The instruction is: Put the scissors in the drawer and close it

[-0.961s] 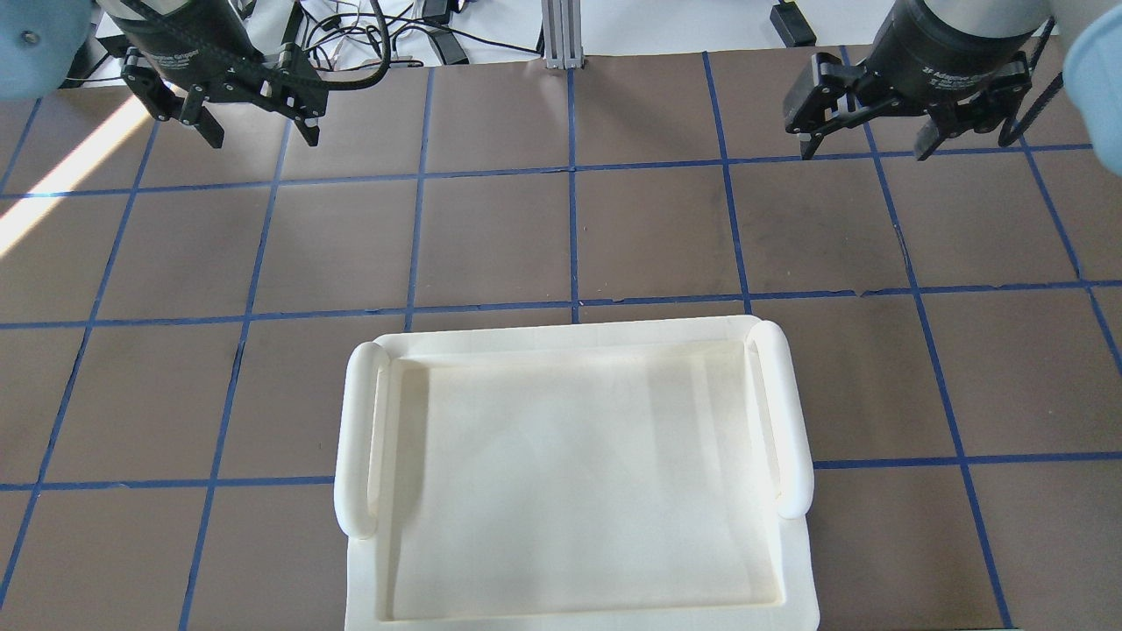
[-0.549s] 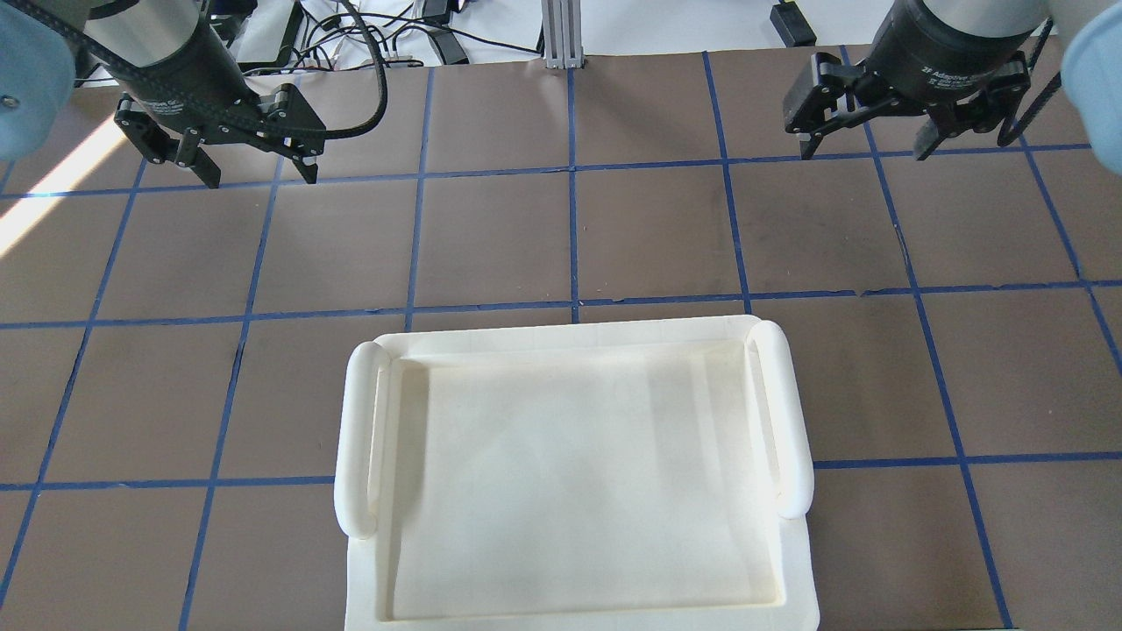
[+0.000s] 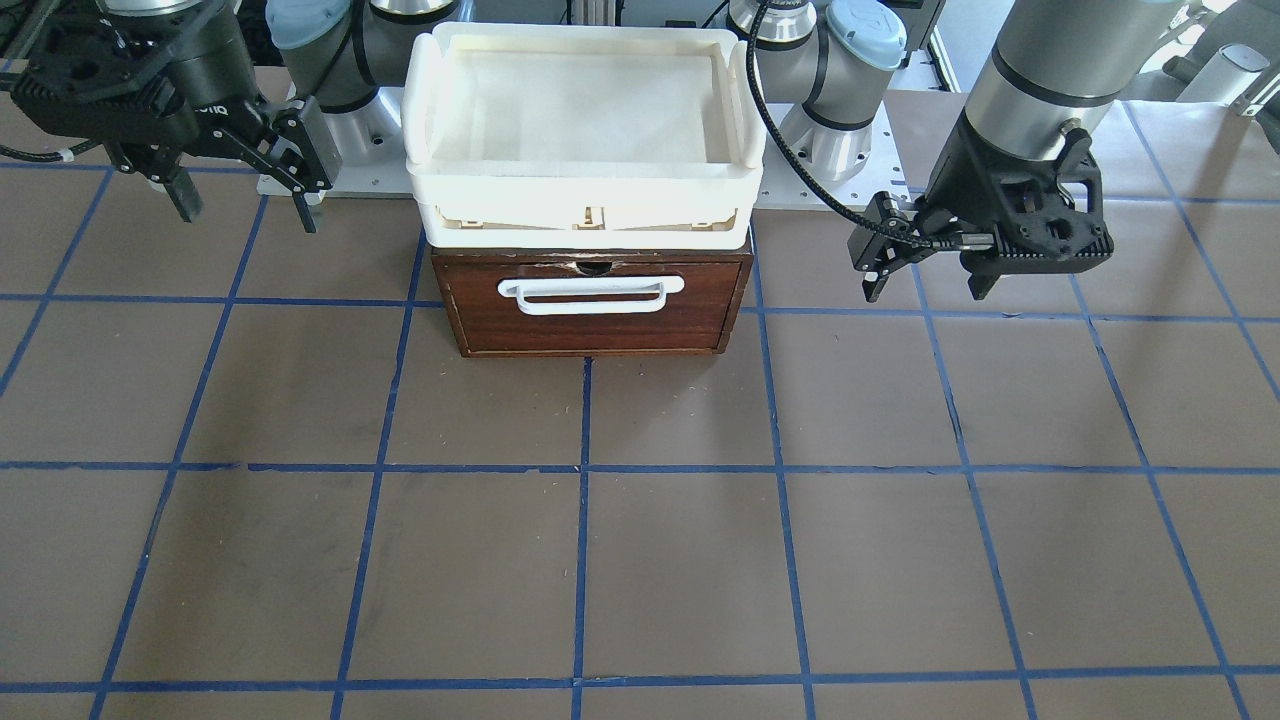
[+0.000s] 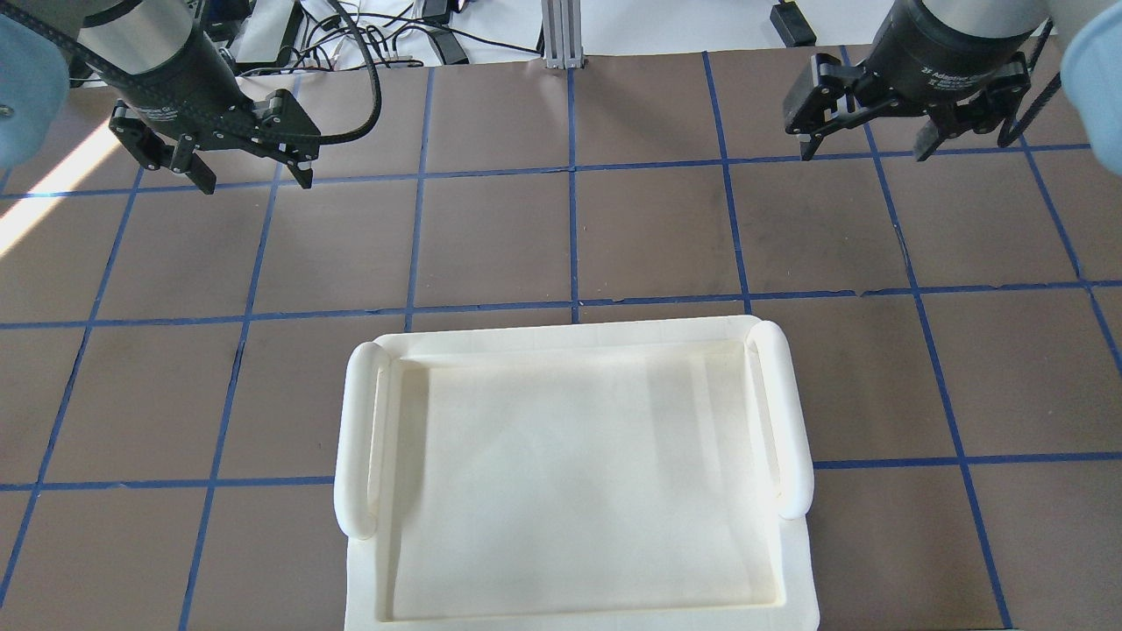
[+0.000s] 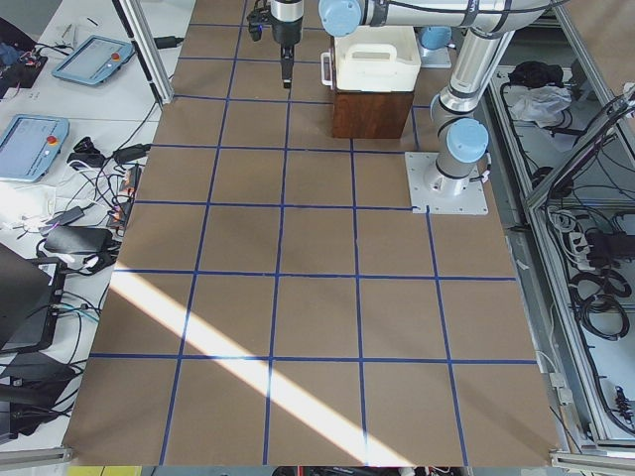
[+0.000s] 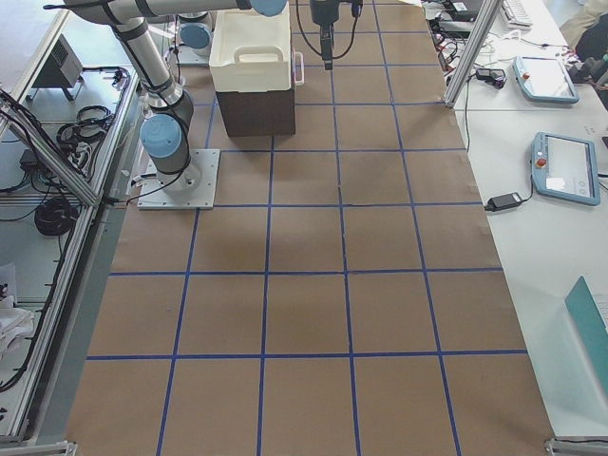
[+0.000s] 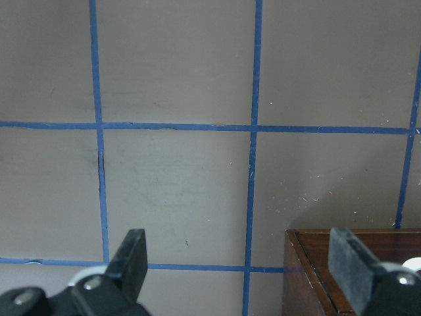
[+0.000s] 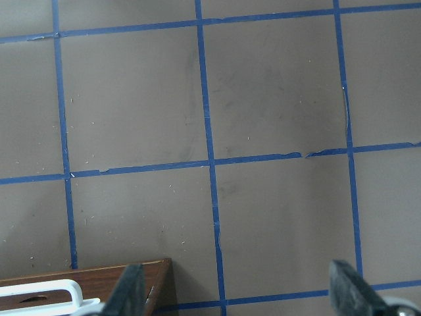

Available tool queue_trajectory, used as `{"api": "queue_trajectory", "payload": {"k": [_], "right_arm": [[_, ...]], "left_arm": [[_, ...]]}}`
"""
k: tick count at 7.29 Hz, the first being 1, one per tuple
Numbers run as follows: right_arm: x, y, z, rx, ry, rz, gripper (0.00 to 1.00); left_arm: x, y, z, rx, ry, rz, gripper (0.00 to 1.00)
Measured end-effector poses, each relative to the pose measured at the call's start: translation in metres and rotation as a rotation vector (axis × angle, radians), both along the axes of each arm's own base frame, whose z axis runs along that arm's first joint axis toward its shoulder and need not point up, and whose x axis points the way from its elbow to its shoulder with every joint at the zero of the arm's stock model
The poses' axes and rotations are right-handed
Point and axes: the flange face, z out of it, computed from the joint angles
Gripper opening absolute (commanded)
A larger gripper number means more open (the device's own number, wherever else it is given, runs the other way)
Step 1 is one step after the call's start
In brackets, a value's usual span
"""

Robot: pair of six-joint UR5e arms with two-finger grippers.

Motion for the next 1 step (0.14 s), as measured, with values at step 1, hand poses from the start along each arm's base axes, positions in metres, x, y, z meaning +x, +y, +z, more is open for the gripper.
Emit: {"api": "queue_trajectory", "payload": {"k": [1], "right_arm": [[0.0,0.0001,-0.0002,0.001,0.0,0.0,1.0]], "left_arm": [[0.0001,0.0002,-0.0008,0.003,0.0,0.003,1.0]]}}
